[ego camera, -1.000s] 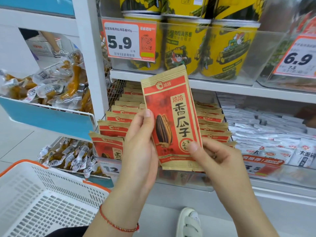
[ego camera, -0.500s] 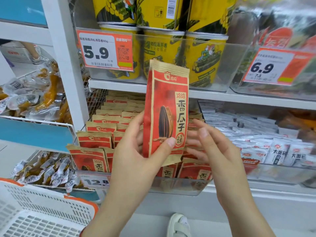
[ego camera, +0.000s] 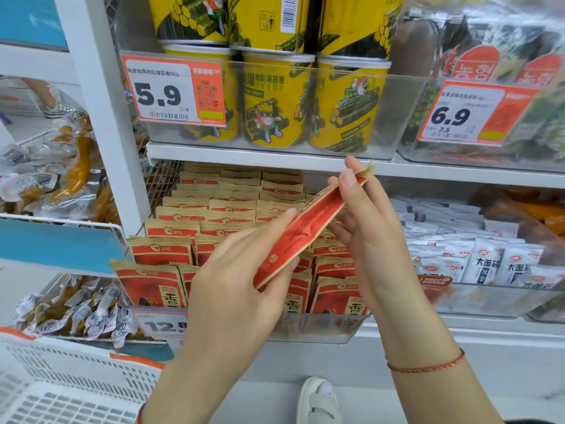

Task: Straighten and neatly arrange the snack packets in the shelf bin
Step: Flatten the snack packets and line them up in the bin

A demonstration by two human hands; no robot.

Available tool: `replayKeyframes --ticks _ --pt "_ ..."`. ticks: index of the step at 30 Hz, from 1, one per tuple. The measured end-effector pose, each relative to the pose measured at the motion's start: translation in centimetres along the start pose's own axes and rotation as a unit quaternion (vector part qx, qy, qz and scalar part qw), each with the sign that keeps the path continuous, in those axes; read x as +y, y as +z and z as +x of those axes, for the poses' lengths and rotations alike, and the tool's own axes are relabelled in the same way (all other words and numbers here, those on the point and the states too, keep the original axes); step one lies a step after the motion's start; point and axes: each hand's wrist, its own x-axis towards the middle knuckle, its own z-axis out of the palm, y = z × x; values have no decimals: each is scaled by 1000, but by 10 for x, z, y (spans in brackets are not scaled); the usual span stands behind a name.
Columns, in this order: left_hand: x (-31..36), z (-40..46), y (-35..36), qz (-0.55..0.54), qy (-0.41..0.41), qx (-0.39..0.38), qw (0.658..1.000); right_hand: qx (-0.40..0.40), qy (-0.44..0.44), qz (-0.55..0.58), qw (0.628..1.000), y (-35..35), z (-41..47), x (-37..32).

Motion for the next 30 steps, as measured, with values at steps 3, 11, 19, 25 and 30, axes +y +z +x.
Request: replayKeyframes --ticks 3,11,19,25,30 --pt "-1 1 1 -5 -5 6 1000 -2 -10 6 1000 -2 -1 0" --pt "0 2 -1 -32 -24 18 999 -2 -22 -6 1000 -3 0 2" --pt "6 2 -1 -121 -84 -12 989 -28 23 22 999 -3 -11 19" --pt "6 9 -13 -235 -160 -108 953 30 5 86 996 -14 -9 15" --pt "3 16 -24 -234 -195 -116 945 50 -2 80 996 -21 -9 13"
